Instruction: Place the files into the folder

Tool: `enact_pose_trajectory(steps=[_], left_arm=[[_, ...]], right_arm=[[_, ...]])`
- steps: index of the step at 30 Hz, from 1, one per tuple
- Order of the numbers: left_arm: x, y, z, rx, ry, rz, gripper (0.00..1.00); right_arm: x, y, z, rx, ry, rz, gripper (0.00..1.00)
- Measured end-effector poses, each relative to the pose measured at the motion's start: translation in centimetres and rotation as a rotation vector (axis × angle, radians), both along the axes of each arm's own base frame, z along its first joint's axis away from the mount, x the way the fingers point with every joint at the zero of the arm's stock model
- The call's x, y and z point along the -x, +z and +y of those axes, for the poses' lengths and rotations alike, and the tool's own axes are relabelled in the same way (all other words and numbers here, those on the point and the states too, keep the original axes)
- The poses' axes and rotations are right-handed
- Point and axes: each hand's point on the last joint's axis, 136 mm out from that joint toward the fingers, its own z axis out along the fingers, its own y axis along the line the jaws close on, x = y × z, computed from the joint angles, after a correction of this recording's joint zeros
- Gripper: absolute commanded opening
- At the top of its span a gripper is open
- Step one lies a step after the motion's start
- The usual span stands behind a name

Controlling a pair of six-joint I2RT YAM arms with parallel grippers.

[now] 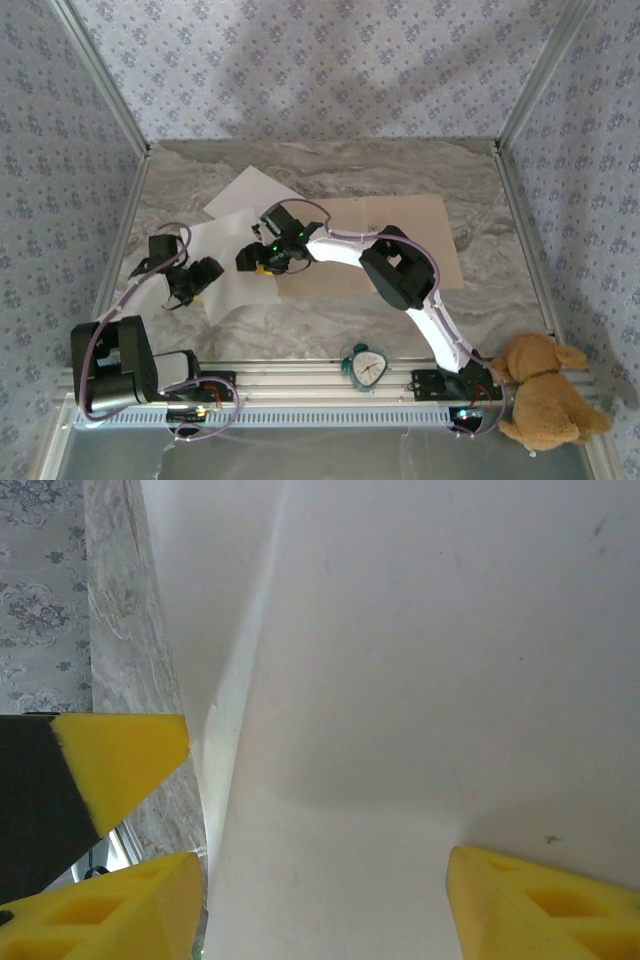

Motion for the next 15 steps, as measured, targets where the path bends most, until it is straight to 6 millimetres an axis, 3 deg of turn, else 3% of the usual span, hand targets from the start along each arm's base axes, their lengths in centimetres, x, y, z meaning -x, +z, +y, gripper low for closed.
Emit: enact_pose_trajectory(steps=[15], left_arm=[[0.2, -0.4, 0.1, 0.000, -0.008, 0.015, 0.66]], right_arm=[[-0.6, -0.1, -1.1, 0.022, 0.001, 0.001, 0.69]])
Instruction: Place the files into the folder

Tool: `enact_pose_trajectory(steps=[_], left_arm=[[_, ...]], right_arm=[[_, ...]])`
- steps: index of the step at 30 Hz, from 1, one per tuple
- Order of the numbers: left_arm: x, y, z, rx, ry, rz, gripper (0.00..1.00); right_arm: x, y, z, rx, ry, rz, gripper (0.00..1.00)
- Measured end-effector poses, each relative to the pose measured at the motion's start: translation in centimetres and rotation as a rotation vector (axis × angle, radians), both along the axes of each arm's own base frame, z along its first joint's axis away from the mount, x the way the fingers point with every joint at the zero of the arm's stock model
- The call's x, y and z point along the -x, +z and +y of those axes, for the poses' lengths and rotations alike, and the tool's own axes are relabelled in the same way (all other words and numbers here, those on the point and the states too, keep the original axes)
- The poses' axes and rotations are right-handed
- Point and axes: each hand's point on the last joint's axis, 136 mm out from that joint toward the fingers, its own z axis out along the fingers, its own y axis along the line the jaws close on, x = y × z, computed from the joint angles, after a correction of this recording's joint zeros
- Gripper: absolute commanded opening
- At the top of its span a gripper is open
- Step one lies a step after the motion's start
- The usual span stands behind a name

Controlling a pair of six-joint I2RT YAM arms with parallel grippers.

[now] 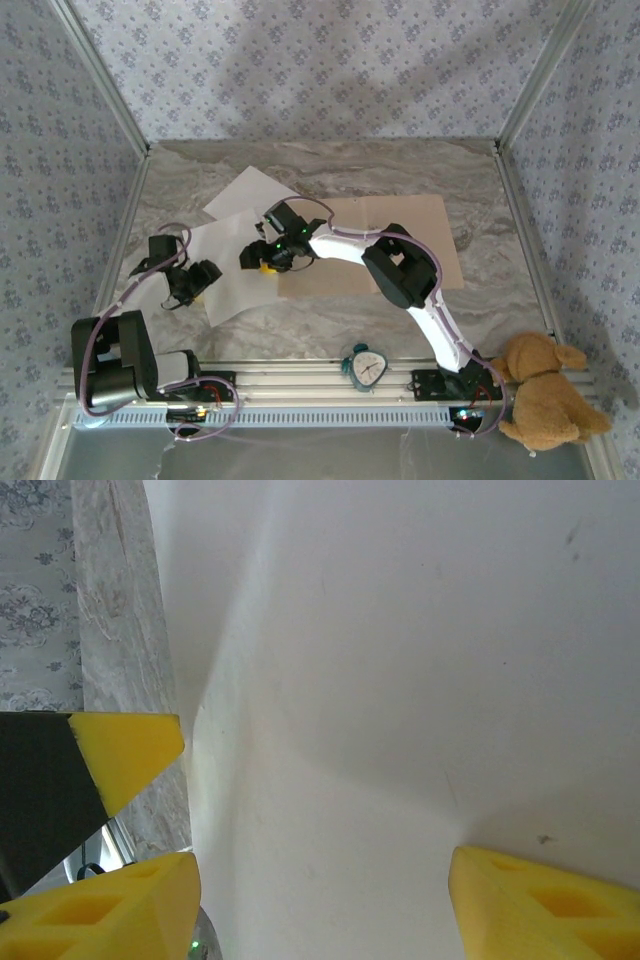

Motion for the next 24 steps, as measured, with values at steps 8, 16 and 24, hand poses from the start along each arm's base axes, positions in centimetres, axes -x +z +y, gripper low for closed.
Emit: enact_pose_trajectory(steps=[8, 16, 24], left_arm=[[-0.2, 0.9, -1.2, 0.065, -0.023, -0.036, 0.64], [0.5, 0.6, -1.9, 0.108, -0.030, -0.027, 0.63], [0.5, 0.9, -2.4, 0.132, -0.038, -0.051, 0.62]], right_arm=[[-0.3, -0.1, -0.5, 0.012, -0.004, 0.005, 0.69], [-0.6, -0.2, -1.0, 0.025, -0.011, 0.015, 0.70], [-0.8, -0.2, -1.4, 0.028, -0.014, 0.026, 0.70]])
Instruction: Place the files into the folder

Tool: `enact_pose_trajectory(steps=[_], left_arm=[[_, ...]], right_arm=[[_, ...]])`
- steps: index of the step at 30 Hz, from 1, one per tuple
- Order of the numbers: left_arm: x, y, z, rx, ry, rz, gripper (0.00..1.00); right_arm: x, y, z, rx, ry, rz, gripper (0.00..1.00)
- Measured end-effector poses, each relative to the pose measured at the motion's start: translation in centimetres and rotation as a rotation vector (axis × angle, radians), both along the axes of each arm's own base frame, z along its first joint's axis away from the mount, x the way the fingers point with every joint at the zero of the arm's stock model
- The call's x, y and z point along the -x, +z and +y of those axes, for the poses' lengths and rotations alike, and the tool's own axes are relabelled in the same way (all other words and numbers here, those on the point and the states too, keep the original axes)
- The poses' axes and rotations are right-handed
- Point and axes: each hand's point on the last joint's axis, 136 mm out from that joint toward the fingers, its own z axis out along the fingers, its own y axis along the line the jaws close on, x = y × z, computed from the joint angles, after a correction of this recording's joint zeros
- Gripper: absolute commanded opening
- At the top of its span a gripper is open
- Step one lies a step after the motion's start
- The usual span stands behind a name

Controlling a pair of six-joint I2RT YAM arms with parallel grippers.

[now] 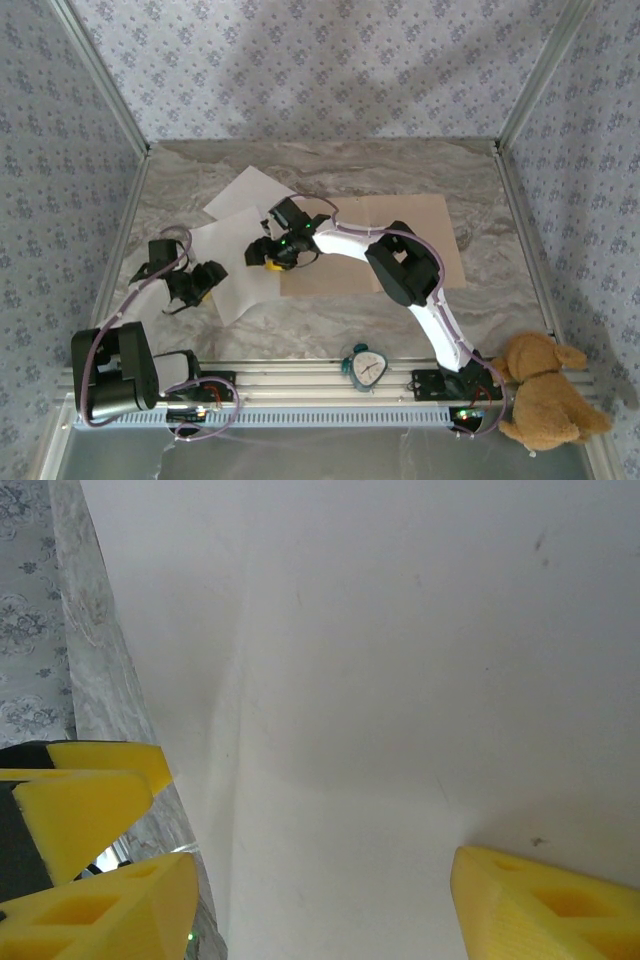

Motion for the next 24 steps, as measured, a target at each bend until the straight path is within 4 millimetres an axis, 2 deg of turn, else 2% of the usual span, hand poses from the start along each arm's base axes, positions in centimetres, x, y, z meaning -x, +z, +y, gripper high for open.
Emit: enact_pose_trajectory(steps=[8, 16, 24], left_arm=[[-0.1, 0.3, -0.6, 0.032, -0.015, -0.018, 0.59], [-1.0, 2.6, -1.2, 0.063, -0.034, -0.133, 0.58], [-0.9, 2.2, -1.4, 0.074, -0.037, -0.114, 0.56]], right_arm=[[-0.4, 0.0, -0.5, 0.001, -0.007, 0.014, 0.70], [-0.6, 0.0, -0.9, -0.001, -0.010, 0.027, 0.71], [-0.8, 0.0, -1.2, -0.007, -0.008, 0.036, 0.71]])
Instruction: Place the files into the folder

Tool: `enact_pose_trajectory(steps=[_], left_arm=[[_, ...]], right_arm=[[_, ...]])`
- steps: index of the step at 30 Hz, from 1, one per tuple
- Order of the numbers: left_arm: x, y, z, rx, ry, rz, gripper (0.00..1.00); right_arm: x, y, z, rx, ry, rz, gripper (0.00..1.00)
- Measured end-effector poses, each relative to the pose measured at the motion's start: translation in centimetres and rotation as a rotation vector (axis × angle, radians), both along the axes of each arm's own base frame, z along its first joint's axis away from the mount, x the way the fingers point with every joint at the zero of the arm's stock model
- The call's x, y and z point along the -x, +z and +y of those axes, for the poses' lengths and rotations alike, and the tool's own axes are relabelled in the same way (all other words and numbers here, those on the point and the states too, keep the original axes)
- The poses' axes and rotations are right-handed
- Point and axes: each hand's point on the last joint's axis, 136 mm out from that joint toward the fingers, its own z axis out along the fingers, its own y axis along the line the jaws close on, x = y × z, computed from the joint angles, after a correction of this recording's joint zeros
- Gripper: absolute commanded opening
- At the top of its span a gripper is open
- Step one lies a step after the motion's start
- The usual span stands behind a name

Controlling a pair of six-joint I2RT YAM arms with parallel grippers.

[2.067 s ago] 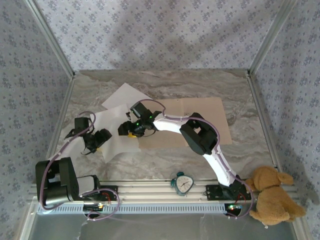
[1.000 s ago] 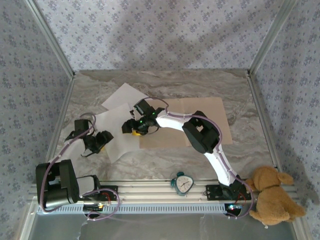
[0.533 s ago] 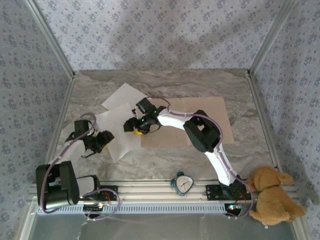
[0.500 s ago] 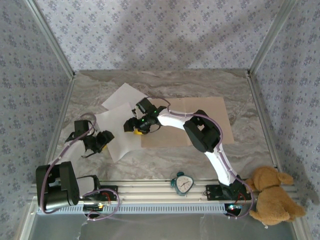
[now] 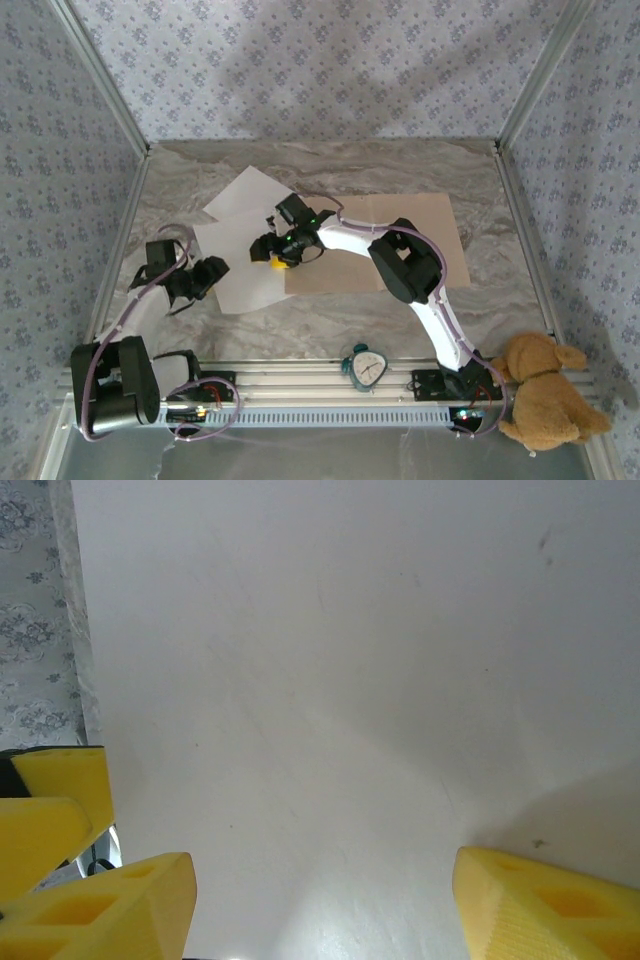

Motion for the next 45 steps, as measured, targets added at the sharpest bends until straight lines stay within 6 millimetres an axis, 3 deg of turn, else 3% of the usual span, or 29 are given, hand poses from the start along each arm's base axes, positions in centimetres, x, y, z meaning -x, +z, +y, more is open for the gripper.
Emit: enact_pose_trajectory(steps=[10, 20, 23, 27, 32, 36, 42, 45], left_arm=[[-0.2, -0.1, -0.1, 0.008, 0.000, 0.000, 0.48], [-0.4, -0.5, 0.0, 0.011, 0.012, 0.011, 0.29], [-0.3, -0.3, 0.3, -0.003, 0.021, 0.011, 0.19], [-0.4, 1.1, 0.7, -0.035, 0.027, -0.008, 0.11], [-1.8, 5.2, 1.3, -0.073, 0.038, -0.085, 0.09], [-2.5, 8.7, 1.6, -0.094, 0.032, -0.130, 0.08], [-3.2, 14.8, 1.5, -0.112, 0.005, -0.196, 0.08], [-3.2, 17.5, 1.1, -0.100, -0.017, -0.229, 0.08]], right_arm=[[-0.1, 0.0, -0.1, -0.004, 0.000, 0.003, 0.71], [0.0, 0.1, -0.1, -0.010, 0.004, -0.002, 0.72], [0.0, 0.4, 0.0, -0.022, 0.009, -0.004, 0.75], [0.0, 0.7, 0.1, -0.041, 0.014, -0.005, 0.78], [-0.3, 1.3, -0.3, -0.054, 0.014, 0.007, 0.80], [-1.1, 4.5, -1.2, -0.086, -0.003, -0.010, 0.82], [-2.2, 14.5, -4.6, -0.251, -0.083, -0.087, 0.82], [-2.1, 18.0, -6.7, -0.319, -0.124, -0.106, 0.82]])
